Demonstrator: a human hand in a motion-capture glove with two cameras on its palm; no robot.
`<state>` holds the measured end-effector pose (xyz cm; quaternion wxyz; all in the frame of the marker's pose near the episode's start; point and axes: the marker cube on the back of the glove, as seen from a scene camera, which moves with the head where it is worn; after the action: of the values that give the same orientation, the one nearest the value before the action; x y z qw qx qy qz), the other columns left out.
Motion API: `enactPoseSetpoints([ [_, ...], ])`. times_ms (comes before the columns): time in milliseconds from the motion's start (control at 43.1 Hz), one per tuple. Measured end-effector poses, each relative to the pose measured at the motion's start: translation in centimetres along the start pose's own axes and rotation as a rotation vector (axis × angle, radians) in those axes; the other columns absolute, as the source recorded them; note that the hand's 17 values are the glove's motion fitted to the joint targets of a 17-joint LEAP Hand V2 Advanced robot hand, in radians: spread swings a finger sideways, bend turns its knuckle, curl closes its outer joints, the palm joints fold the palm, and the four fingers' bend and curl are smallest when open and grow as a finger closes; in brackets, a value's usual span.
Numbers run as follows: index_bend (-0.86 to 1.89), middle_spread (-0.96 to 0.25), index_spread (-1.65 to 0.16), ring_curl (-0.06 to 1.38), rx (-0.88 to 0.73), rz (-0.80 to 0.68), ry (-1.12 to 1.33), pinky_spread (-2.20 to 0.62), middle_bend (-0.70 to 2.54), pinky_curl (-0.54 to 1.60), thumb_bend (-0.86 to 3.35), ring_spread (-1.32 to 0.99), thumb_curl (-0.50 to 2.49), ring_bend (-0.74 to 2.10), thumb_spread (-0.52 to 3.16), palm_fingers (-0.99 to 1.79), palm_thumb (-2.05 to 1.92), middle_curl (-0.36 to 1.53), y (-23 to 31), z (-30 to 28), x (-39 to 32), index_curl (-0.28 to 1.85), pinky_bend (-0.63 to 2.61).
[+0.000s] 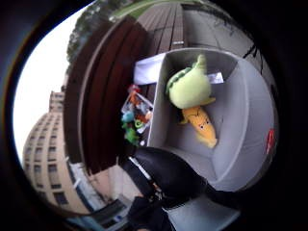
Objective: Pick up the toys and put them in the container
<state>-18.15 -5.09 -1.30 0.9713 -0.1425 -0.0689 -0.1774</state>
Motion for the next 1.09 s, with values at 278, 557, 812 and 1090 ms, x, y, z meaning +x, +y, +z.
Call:
enactPoseSetpoints([
  [278,0.04,-0.03,-0.27,0.30,0.152,0.089,0.051,-0.05,0.19,0.44,-0.09,-0.04,0.39,0.52,0.93,-0.21,-0.11,0.50,1.9,-1.4,9.0,0.11,1.40],
  [557,0.04,-0.03,-0.27,0.29,0.150,0.233,0.068,-0.01,0.20,0.40,-0.09,-0.01,0.32,0.48,0.93,-0.18,-0.10,0.48,5.4,-0.8,20.9,0.09,1.35],
  [812,0.10,-0.04,-0.29,0.29,0.111,0.385,0.035,0.01,0.18,0.37,-0.08,-0.01,0.28,0.46,0.93,-0.12,-0.10,0.46,9.2,1.5,32.9,0.11,1.30],
  [1090,0.09,-0.05,-0.29,0.29,0.135,0.463,0.070,0.02,0.19,0.35,-0.08,-0.01,0.25,0.45,0.92,-0.11,-0.09,0.44,10.6,6.3,41.9,0.12,1.27],
])
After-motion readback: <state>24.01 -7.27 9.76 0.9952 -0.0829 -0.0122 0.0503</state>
